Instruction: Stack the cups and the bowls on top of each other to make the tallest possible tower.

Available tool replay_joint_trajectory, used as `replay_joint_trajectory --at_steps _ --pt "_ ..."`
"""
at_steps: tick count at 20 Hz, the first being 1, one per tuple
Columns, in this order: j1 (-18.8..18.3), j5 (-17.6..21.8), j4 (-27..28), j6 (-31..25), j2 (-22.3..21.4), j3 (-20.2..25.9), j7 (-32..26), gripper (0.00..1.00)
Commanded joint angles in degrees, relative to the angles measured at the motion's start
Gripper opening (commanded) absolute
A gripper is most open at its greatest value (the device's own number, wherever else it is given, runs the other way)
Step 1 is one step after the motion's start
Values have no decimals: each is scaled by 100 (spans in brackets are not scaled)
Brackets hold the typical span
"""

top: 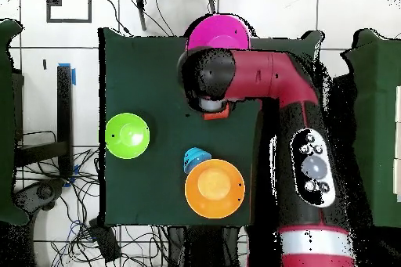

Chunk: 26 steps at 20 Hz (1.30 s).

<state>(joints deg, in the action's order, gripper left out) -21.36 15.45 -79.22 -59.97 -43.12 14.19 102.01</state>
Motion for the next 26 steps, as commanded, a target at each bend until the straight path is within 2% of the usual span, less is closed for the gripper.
replay_joint_trajectory --at_steps 1,2,4,5,6,9,10,14,17,18,22,26 --pt "-163 -318 -2228 509 -1152 -179 71 100" --pt "-223 -394 -2297 139 -1405 -253 -114 100" --pt "-309 -721 -2465 -449 -1859 -387 -97 100" --pt "-345 -751 -2549 -476 -2028 -393 -204 100" --pt "-429 -821 -2787 -276 -2306 -367 -446 100" --pt "-588 -979 -3341 45 -2784 -368 -832 100" --pt "-582 -993 -3525 -22 -3023 -445 -926 100" --pt "-463 -1047 -4066 -9 -3543 -708 -790 100" --pt "-573 -1063 -4431 233 -3662 -749 -1109 100" --pt "-614 -946 -4517 306 -3725 -766 -1300 100" --pt "-667 -722 -4642 504 -3716 -715 -1417 100" --pt "-684 -587 -4785 923 -3442 -606 -1068 100"
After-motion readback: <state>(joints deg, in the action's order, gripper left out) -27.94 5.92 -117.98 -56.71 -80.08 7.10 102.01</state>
